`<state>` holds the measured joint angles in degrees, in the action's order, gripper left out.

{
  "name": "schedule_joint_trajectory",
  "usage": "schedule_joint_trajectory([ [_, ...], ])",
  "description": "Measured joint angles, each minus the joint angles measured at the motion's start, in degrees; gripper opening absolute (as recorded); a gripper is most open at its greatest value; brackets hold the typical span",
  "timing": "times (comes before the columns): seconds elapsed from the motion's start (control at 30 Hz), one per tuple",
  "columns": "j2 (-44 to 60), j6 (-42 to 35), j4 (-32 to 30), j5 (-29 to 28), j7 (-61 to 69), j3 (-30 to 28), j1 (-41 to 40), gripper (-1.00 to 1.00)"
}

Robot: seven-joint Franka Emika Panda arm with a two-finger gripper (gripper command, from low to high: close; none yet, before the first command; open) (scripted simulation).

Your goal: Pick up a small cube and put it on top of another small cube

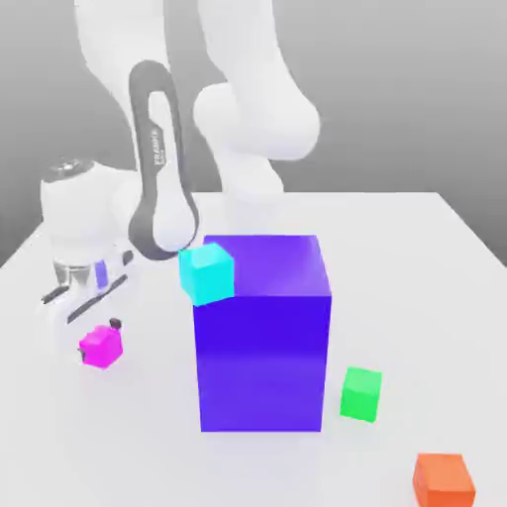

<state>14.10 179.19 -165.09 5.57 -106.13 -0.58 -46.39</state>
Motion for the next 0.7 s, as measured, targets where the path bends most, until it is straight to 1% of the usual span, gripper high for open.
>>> schedule_joint_trajectory([
  [0.17,0.33,0.37,0.06,-0.16,-0.12,0.28,-0.31,-1.0],
  [0.23,-2.69,-2.1,-0.51,-0.91,-0.73,-0.8,0.6,-1.0],
  [0.33,-8.6,-6.89,-1.62,-3.51,-2.65,-2.38,1.49,-1.0],
  [0.43,-14.71,-11.74,-2.68,-5.48,-4.15,-2.67,1.08,-1.0],
  [0.53,-18.99,-12.85,-1.82,-2.34,-5.32,-1.48,3.71,-1.0],
  [0.7,-25.47,-13.72,0.72,6.52,-7.64,1.04,11.81,-1.0],
])
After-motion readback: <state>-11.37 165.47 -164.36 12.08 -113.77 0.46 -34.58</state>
